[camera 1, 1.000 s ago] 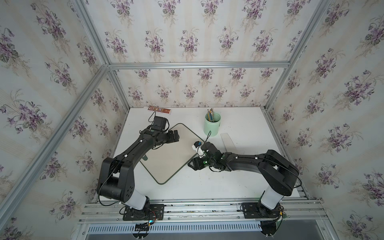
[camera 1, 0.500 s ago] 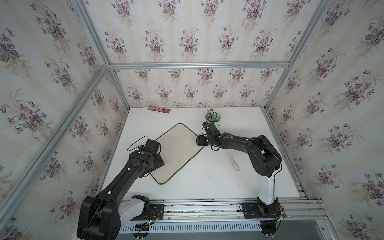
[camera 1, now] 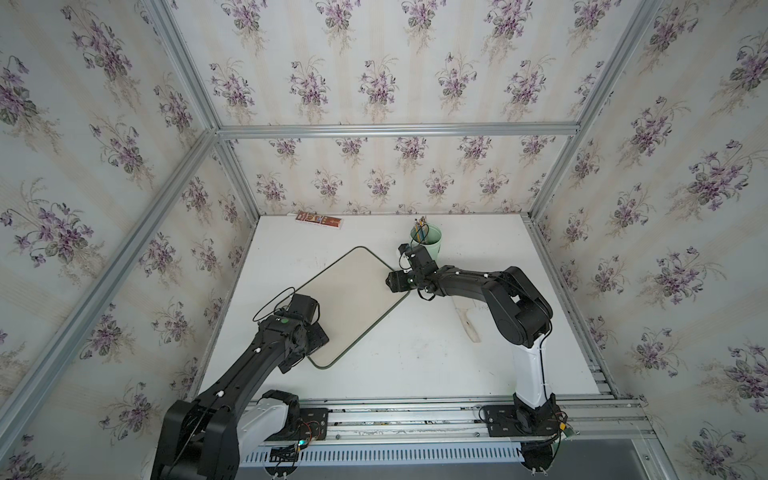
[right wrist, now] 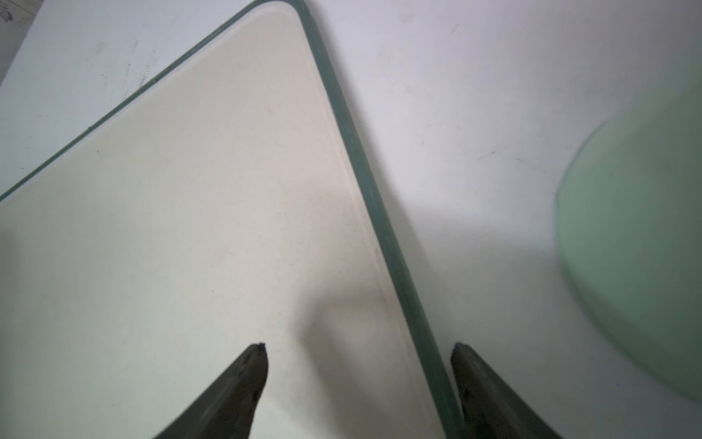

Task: Align the knife with the edge of the cutting board
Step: Adjust the work surface at the center of the board.

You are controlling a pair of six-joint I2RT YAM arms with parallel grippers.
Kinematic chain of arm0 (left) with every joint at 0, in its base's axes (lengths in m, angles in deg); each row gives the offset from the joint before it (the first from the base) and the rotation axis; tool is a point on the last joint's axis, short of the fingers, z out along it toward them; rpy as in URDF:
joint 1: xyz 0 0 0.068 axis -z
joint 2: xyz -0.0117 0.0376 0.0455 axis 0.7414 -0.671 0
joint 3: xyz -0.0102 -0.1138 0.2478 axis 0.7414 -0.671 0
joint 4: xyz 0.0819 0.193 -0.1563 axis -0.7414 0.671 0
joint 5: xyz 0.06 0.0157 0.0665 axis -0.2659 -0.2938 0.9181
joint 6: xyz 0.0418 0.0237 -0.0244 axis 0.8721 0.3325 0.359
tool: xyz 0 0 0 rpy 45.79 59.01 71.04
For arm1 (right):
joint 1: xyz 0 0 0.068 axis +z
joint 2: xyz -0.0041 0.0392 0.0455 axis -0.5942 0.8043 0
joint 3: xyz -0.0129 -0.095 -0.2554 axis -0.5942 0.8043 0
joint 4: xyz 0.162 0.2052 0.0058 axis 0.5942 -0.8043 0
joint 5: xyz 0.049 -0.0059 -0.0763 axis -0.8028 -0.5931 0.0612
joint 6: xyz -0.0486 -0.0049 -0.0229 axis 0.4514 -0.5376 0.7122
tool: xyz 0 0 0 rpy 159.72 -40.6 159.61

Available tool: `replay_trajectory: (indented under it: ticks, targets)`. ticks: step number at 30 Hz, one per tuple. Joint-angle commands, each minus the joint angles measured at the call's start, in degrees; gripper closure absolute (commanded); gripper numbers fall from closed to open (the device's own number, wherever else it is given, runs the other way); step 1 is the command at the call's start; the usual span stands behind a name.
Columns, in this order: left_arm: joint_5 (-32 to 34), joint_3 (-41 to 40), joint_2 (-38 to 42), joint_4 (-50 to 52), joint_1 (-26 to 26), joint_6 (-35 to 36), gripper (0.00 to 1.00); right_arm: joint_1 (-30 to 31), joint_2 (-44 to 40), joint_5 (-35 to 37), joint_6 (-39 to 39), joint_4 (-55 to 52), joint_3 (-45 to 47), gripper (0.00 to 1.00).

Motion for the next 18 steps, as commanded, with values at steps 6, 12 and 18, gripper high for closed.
replay_trajectory:
  ticks: [6, 12, 18]
  targets:
    - [-12.2, 0.1, -8.4, -16.3, -0.1, 8.7, 0.01, 0.9, -4.9, -10.6, -4.5, 0.2, 10.0, 0.24]
    - [-20.4, 2.6, -14.8, -26.2, 0.0, 14.3, 0.01, 0.8, -11.9, -9.2, -7.9, 5.0, 21.1, 0.25]
    - [-28.3, 7.7, -25.5, -34.6, 2.6, 16.2, 0.01, 0.4, -17.3, -4.7, -10.5, 5.8, 28.3, 0.25]
